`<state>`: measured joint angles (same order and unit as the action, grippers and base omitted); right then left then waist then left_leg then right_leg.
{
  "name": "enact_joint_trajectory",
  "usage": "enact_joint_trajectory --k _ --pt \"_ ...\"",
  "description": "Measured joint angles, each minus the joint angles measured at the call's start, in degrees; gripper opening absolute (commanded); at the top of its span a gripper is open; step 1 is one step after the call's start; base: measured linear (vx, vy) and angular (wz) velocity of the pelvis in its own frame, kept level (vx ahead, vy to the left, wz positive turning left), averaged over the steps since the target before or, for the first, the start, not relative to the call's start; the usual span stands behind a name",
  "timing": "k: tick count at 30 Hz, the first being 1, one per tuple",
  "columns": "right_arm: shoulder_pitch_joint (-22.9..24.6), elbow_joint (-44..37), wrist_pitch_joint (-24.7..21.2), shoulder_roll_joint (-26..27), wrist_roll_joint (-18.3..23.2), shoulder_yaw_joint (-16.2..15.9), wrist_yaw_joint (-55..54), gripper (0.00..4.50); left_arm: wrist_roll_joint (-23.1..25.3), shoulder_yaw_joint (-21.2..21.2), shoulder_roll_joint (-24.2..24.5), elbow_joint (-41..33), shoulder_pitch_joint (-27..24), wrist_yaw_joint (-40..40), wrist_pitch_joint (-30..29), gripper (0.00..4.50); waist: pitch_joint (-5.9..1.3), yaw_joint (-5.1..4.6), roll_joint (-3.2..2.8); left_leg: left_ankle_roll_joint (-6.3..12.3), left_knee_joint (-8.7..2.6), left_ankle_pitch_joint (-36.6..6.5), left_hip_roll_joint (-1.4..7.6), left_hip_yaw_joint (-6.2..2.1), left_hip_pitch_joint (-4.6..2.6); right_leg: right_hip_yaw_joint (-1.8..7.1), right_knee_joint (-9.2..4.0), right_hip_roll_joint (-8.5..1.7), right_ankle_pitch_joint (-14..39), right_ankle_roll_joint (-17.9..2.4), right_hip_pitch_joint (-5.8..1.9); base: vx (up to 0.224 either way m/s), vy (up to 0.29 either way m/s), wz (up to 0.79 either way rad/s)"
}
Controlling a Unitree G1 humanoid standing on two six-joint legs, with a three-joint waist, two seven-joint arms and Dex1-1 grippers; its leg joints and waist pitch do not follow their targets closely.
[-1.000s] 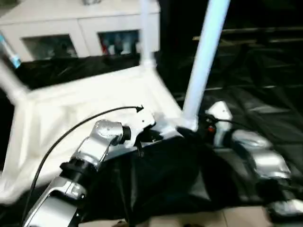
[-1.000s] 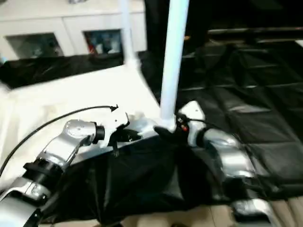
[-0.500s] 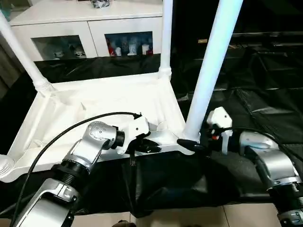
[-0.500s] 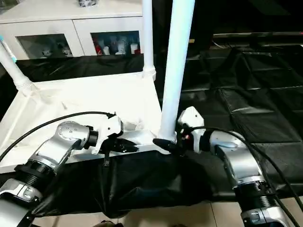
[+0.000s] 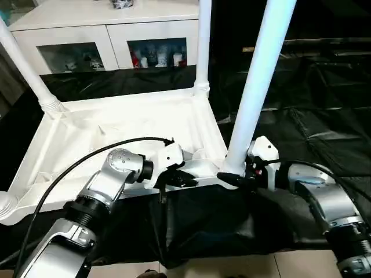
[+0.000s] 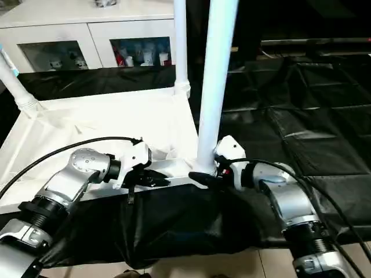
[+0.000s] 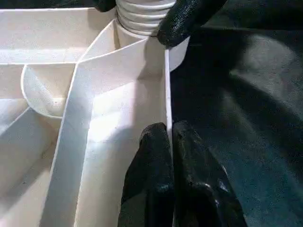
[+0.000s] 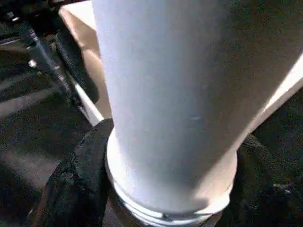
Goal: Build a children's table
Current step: Rotate leg to tighten
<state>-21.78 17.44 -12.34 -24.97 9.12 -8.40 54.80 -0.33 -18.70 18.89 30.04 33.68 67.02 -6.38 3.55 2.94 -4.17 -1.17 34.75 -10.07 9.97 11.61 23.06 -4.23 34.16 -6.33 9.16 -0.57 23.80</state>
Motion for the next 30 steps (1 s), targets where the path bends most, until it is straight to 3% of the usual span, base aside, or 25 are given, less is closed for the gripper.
enact_joint_trajectory --k 5,8,12,15,18,20,30 --pt "-0.42 3.96 0.07 7.02 -0.81 4.10 -13.18 2.77 0.79 1.38 -4.72 3.89 1.90 -8.32 -2.76 0.00 -0.05 -0.80 0.10 0.00 0.06 0.00 -0.09 0.01 -0.06 0.16 -0.04 0.01 -0.09 -0.02 -0.07 0.000 0.000 0.00" --pt "-2.87 8.34 -0.14 13.83 -2.59 8.22 -28.11 2.77 2.73 2.02 -10.26 7.59 4.57 -17.66 -4.79 0.00 -0.09 -1.21 0.18 0.00 0.12 0.00 -0.14 0.02 -0.10 0.24 -0.12 0.01 -0.03 0.18 -0.15 0.000 0.000 0.00" --pt "-3.89 10.12 0.36 16.09 -3.33 9.05 -33.88 2.77 3.03 2.10 -12.16 8.32 5.00 -21.08 -5.99 0.00 -0.25 -1.30 0.22 0.00 0.11 0.00 -0.15 0.01 -0.20 0.24 -0.12 0.01 -0.07 0.27 -0.24 0.000 0.000 0.00" --pt "-4.24 10.88 0.55 16.97 -2.94 10.16 -34.18 3.47 3.47 2.16 -12.64 8.43 4.99 -21.62 -6.14 0.00 -0.29 -1.35 0.25 0.00 0.10 0.00 -0.15 0.00 -0.36 0.24 -0.16 0.01 -0.07 0.29 -0.40 0.000 0.000 0.00" --pt "-4.23 10.83 0.57 17.94 -1.05 11.43 -33.34 3.57 3.52 2.43 -12.62 8.43 4.88 -21.58 -6.11 0.00 -0.31 -1.37 0.21 0.01 0.10 0.00 -0.16 0.00 -0.38 0.25 -0.20 0.01 -0.06 0.30 -0.43 0.000 0.000 0.00" --pt "-4.23 10.83 0.56 17.50 -0.86 11.51 -31.96 3.87 3.52 2.45 -12.40 8.42 4.83 -21.01 -5.81 0.00 -0.30 -1.38 0.21 0.01 0.09 0.00 -0.17 0.01 -0.38 0.26 -0.19 0.01 -0.06 0.30 -0.43 0.000 0.000 0.00" --pt "-0.87 4.19 -0.79 5.97 0.96 5.45 -9.74 3.87 1.05 1.89 -6.08 2.45 1.00 -8.81 -4.30 0.00 -0.30 -0.90 0.21 0.00 -0.20 0.00 -0.09 0.00 -0.46 0.17 -0.10 0.04 0.01 0.43 -0.40 0.000 0.000 0.00"
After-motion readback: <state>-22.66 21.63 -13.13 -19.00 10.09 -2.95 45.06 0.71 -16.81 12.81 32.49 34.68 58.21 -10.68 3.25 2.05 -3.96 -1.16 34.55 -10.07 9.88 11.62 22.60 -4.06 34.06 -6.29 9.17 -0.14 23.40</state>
